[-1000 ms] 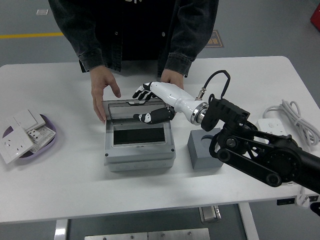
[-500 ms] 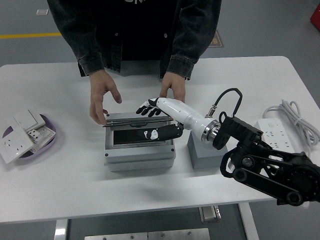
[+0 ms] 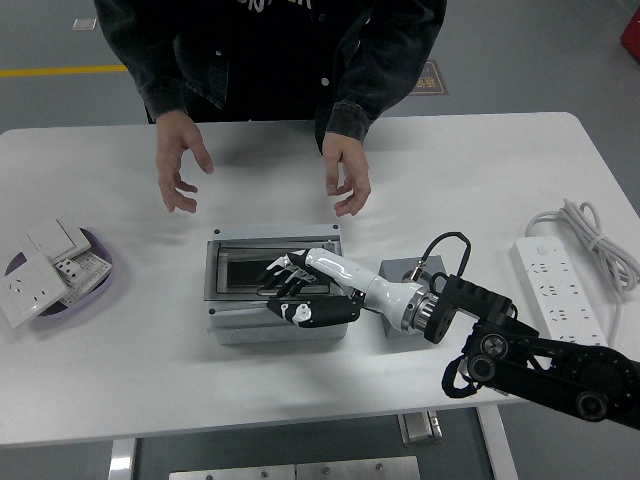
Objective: Pick up the cylinder from the cube,place it in the box,flap close box
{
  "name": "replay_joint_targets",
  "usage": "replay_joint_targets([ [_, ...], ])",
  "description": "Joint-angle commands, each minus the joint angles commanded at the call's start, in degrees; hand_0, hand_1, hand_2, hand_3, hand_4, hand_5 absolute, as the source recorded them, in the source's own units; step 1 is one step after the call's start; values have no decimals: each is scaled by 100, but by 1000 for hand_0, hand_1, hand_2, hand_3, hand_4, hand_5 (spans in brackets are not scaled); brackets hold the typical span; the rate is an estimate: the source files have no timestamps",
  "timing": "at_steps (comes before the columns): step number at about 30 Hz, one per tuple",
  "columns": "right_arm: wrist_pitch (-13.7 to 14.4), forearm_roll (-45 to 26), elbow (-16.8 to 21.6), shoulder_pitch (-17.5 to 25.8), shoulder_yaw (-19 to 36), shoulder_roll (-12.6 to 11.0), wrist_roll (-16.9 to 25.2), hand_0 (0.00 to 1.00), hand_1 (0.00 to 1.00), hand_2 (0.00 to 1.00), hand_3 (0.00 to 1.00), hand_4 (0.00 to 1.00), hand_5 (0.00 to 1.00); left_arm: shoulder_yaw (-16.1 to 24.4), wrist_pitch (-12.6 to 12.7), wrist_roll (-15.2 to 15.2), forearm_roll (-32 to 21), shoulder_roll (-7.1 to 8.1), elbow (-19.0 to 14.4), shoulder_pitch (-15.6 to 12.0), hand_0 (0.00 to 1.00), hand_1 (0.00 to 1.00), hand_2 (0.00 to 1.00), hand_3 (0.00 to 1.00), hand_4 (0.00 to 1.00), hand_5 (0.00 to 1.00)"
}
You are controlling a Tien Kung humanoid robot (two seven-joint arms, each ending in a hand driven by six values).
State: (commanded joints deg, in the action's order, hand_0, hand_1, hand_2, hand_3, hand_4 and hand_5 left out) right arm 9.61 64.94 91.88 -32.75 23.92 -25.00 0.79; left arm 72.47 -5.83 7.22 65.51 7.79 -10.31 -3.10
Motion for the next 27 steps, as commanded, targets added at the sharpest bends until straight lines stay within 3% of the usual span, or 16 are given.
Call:
replay_joint_targets([
  [1, 6, 2, 16, 19, 56, 1, -1, 595, 630, 673, 706, 500, 300, 3, 0, -1, 3, 0, 0, 0, 636, 667, 590, 643, 715, 295],
  [2, 10, 16, 30, 33, 103, 2, -6, 610, 640, 680, 714, 419, 292, 5, 0, -1, 6, -1, 0, 0, 636, 667, 590, 643, 715, 296],
  [11, -7, 831, 169, 194, 777, -3, -285, 604, 646, 681, 715, 411, 297, 27, -3, 5, 34, -16, 0, -4, 636, 667, 590, 642, 713, 294],
  [18, -67, 1996, 176, 767, 1839, 56, -756, 613, 648, 681, 710, 434, 315, 34, -4, 15, 45, -24, 0, -13, 635, 666, 589, 640, 710, 296],
  [22, -25, 2738, 32, 1234, 2590, 374, -764, 626, 647, 677, 701, 472, 310, 78, 4, 49, 61, -34, 0, -46, 636, 667, 588, 639, 709, 295],
  [24, 91, 2965, -178, 1499, 3020, 619, -535, 626, 647, 677, 701, 472, 310, 116, 11, 75, 79, -47, 0, -70, 636, 667, 588, 639, 709, 295],
  [27, 241, 2665, -538, 1871, 3570, 984, -109, 630, 637, 669, 696, 488, 314, 148, 18, 100, 91, -63, 0, -93, 635, 666, 589, 639, 708, 293],
])
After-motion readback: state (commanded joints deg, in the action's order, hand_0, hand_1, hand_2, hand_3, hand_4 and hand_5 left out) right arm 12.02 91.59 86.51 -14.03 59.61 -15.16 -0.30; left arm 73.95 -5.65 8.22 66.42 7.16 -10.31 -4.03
